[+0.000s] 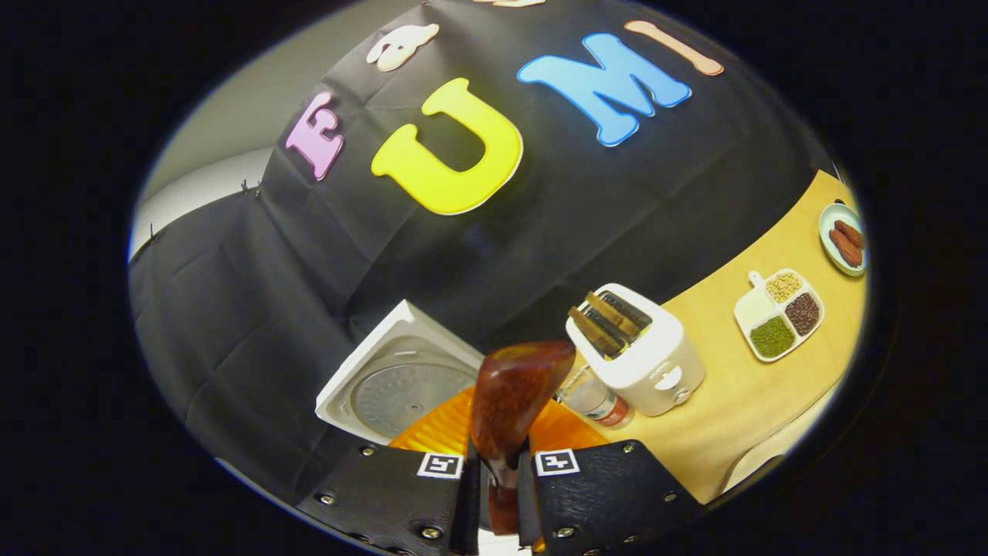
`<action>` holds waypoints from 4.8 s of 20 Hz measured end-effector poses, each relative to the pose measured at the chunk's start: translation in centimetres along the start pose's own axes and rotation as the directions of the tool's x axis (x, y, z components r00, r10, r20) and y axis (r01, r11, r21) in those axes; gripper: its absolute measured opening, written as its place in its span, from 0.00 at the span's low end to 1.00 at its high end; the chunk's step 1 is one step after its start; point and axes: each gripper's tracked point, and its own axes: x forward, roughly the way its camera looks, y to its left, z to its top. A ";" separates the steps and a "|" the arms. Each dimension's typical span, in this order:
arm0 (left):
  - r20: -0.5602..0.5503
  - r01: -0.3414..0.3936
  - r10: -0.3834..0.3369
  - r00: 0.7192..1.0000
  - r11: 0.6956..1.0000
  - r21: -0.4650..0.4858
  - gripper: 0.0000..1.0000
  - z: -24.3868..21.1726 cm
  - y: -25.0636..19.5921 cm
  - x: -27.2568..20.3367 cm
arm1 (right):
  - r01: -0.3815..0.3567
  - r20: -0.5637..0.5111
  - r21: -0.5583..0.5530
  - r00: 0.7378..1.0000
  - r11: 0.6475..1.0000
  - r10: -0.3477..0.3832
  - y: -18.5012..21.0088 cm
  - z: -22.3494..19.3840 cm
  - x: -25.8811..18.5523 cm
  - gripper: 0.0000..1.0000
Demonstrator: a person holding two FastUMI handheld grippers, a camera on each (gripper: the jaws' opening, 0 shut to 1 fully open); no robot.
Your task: Close the left gripper, press the button to open the rice cooker; take a wooden spoon from the chopstick holder with the right hand, scoop a spoonful of rice and pour it into the rice cooker, then put the wooden spoon back into the chopstick holder.
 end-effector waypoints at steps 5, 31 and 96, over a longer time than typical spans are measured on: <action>0.038 0.085 -0.085 0.996 0.996 0.000 0.99 2.2 -4.4 -0.8 | 0.147 0.109 0.034 0.983 0.988 -0.150 -10.0 7.1 -5.8 0.19; -0.007 0.151 -0.151 0.988 0.984 0.091 0.98 5.3 -19.1 -2.3 | 0.612 0.236 0.136 0.744 0.779 -0.626 -49.2 19.9 -24.7 0.20; -0.267 -0.140 0.123 0.956 0.989 -0.049 1.00 5.9 1.6 46.1 | 0.574 0.362 -0.460 0.818 0.677 -0.448 -17.0 14.8 -38.3 0.98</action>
